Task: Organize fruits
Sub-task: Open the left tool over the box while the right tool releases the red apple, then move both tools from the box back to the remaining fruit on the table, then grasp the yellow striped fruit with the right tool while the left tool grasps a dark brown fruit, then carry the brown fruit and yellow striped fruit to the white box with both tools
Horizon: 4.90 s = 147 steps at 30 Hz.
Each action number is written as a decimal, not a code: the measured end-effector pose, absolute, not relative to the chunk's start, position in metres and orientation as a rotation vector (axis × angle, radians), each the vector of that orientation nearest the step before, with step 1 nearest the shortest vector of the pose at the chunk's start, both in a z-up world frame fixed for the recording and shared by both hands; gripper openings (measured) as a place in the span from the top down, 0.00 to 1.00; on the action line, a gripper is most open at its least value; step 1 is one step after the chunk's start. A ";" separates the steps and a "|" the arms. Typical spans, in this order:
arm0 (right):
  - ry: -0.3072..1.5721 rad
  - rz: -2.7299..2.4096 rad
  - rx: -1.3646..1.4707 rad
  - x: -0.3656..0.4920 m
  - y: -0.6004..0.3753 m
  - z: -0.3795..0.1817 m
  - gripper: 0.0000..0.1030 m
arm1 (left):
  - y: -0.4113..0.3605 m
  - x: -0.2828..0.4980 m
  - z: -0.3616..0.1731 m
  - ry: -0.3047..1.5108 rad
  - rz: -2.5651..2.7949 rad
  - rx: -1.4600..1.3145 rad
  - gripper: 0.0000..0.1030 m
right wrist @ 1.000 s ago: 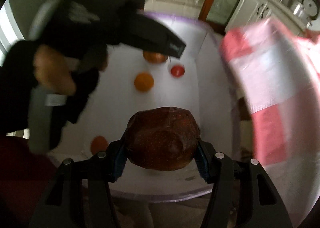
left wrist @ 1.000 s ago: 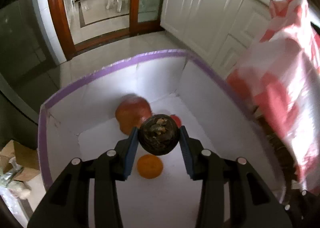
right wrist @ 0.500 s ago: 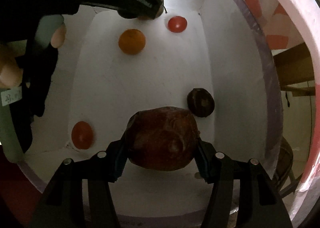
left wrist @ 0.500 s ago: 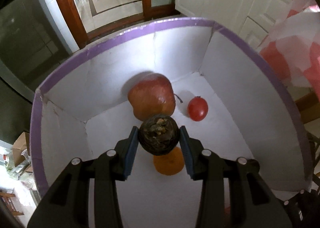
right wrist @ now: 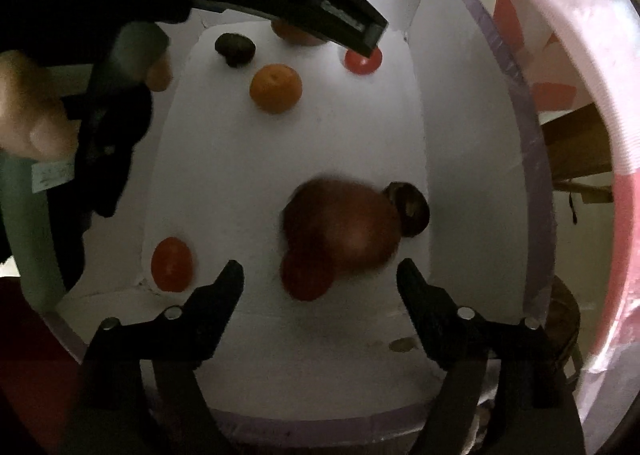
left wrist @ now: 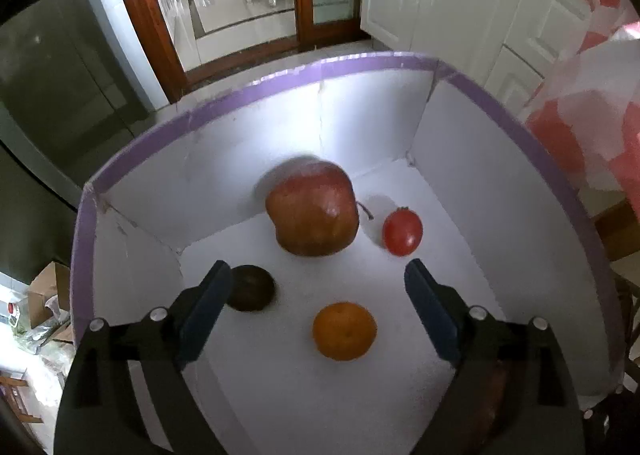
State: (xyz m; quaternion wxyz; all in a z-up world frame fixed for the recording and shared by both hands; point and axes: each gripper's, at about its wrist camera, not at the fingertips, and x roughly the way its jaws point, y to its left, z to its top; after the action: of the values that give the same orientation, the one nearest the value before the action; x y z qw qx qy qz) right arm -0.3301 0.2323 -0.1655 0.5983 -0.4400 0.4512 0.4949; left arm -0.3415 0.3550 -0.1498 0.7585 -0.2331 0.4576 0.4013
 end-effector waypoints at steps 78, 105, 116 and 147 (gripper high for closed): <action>0.583 0.191 0.403 0.040 -0.232 0.010 0.14 | 0.049 0.144 0.028 0.554 0.129 -0.602 0.02; 0.855 0.240 -0.106 0.171 -0.141 -0.014 0.58 | 0.061 0.154 0.016 0.623 0.184 -0.615 0.02; 0.701 0.140 0.552 0.136 -0.257 -0.013 0.58 | 0.012 0.161 0.021 0.692 -0.057 -0.461 0.02; 0.632 0.106 0.591 0.144 -0.264 -0.010 0.57 | -0.068 0.203 0.011 0.801 -0.125 -0.129 0.61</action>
State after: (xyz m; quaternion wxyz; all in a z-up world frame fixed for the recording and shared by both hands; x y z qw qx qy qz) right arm 0.1441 -0.2640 -0.0099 0.9065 0.2862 0.3063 0.0514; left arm 0.2027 -0.0679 0.0112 0.9170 -0.0627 0.3893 -0.0607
